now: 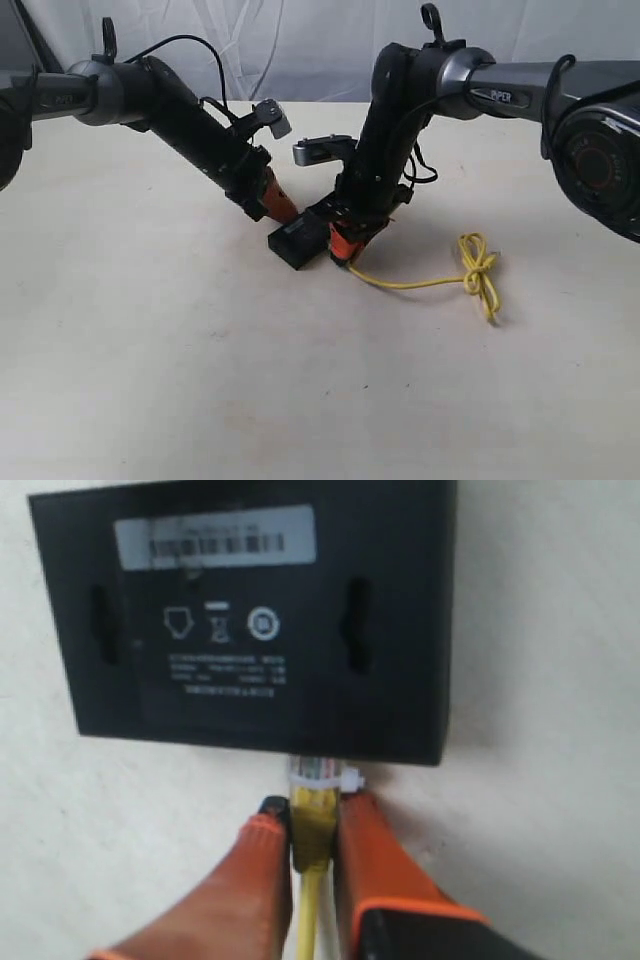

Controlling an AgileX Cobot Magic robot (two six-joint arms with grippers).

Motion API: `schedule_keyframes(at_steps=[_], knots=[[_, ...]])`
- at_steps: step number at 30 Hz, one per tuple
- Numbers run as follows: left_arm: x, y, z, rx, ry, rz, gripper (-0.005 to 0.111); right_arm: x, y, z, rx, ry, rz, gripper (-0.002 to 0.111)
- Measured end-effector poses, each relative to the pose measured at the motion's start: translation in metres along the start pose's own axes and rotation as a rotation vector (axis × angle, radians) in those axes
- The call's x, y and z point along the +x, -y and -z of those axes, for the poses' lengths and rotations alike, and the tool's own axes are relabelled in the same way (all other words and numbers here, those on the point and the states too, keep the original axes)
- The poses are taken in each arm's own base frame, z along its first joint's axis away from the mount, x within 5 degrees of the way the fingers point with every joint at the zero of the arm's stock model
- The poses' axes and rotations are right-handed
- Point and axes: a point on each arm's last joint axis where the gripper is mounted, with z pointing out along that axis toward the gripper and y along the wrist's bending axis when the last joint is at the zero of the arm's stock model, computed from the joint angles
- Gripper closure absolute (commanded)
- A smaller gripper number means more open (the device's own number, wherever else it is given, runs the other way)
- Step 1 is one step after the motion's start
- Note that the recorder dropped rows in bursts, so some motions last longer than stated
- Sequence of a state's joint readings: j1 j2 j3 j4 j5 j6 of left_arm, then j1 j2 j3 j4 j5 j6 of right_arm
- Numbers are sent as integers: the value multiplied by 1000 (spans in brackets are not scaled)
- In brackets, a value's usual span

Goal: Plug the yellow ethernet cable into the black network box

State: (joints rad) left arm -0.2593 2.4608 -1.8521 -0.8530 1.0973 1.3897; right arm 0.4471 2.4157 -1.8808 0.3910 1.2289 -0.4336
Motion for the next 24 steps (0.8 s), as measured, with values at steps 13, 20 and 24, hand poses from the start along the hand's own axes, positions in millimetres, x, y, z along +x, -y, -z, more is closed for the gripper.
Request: schedule_keyframes(at_steps=[13,20,24], knots=[[0,0,0,-2,0,-2,107,0,1,-1,-27,4,-12,109],[0,0,0,1,0,-2,107,10,-2,5,5,-18,0,109],[0,0,0,1,0,-2,107,12,-3,7,11,-18,2,109]])
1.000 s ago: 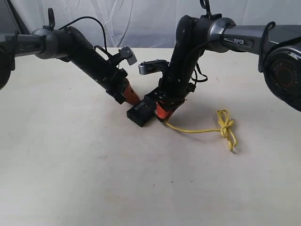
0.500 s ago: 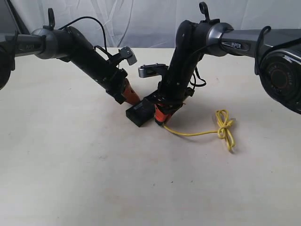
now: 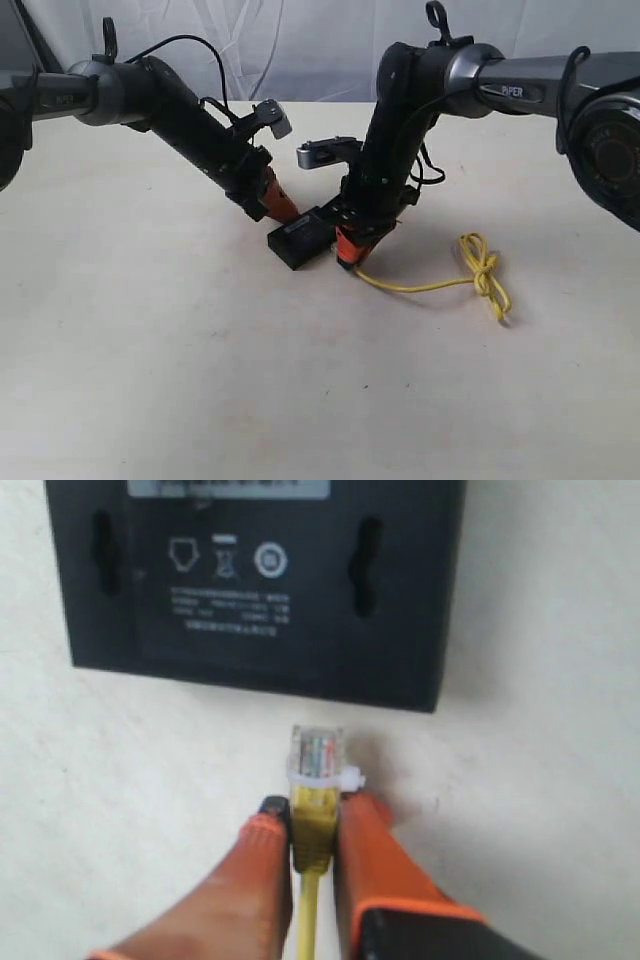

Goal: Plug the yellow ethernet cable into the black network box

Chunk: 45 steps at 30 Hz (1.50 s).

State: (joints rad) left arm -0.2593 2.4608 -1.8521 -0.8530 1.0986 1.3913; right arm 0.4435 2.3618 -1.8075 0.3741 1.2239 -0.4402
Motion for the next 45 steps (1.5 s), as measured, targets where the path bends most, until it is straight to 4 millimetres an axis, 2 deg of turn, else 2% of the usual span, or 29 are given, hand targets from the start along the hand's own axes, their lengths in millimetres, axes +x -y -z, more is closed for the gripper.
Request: schedule_keyframes(at_steps=[7,13,17,19,24,26,32,37,39,42,45], knots=[[0,0,0,3,1,1,107,1,-5,13,6,25,9,109],[0,0,0,3,4,3,107,12,-6,-2,-26,-30,1,109],[-1,0,0,4,8,4,107,15,-5,-6,-12,-50,17,107],[-1,0,0,4,9,5,107,15,-5,-6,2,-58,27,96],[-1,0,0,4,10,5,107,15,-7,-7,14,-70,40,51],[-1,0,0,4,10,5,107,15,-9,-6,7,-67,38,46],[-1,0,0,5,14,7,107,15,-12,7,46,-46,59,47],[-1,0,0,5,15,8,107,19,-17,31,123,-14,41,65],[-1,0,0,5,15,8,107,24,-24,36,125,-15,41,62],[-1,0,0,5,15,8,107,32,-49,27,182,-8,116,59],[-1,0,0,5,15,8,107,33,-63,14,268,42,233,59]])
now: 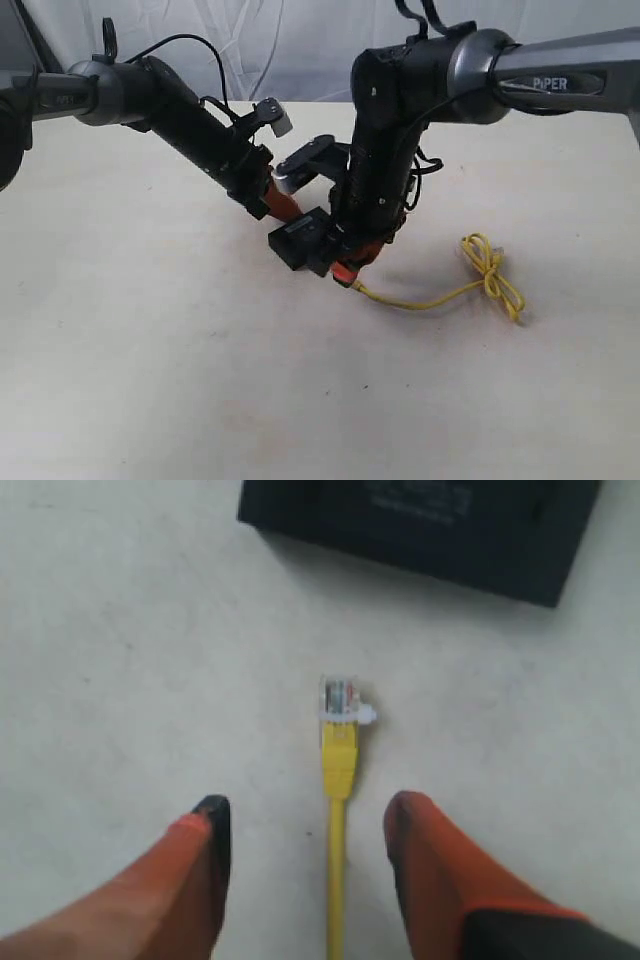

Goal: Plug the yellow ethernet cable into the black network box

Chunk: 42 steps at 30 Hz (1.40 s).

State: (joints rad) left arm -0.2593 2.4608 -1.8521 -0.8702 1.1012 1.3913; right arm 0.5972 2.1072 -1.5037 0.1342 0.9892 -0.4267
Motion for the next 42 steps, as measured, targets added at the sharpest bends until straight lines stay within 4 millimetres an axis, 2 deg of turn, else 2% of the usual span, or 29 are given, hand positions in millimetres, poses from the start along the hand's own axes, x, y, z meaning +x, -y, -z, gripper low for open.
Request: schedule_keyframes(at_steps=[2,6,25,37,42], knots=[[0,0,0,0,2,3,107,2,-3,-6,29,14,44,59],[0,0,0,5,1,3,107,7,8,-8,17,27,57,59],[0,1,0,8,0,3,107,5,10,-35,-22,18,142,59],[0,1,0,8,0,3,107,8,27,-34,-6,55,107,60],[0,1,0,8,0,3,107,8,25,-34,-6,52,116,60]])
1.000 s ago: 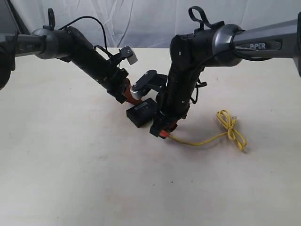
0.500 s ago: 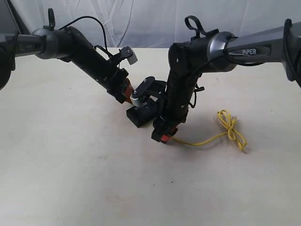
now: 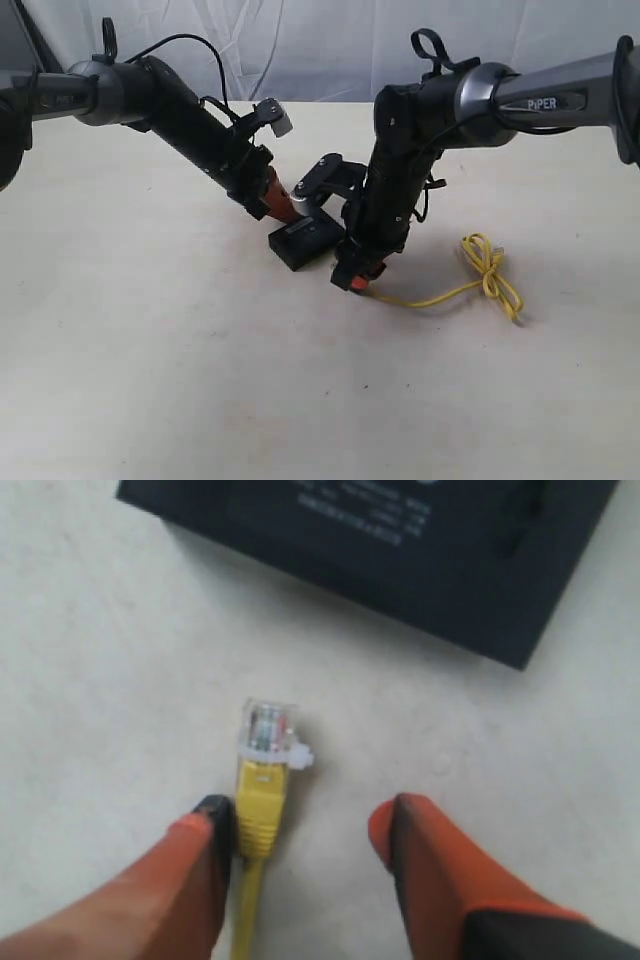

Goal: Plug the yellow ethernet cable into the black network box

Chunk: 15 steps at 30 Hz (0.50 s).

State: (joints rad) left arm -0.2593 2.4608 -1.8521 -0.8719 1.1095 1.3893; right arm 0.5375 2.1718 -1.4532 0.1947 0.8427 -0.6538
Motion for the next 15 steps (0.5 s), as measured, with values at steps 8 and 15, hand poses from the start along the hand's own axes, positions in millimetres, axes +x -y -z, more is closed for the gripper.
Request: schedule_keyframes(at_steps=[8,15], knots=[[0,0,0,0,0,0,107,-1,-3,0,-2,-2,10,90],[0,0,0,0,0,0,107,-2,-2,0,1,5,8,109]])
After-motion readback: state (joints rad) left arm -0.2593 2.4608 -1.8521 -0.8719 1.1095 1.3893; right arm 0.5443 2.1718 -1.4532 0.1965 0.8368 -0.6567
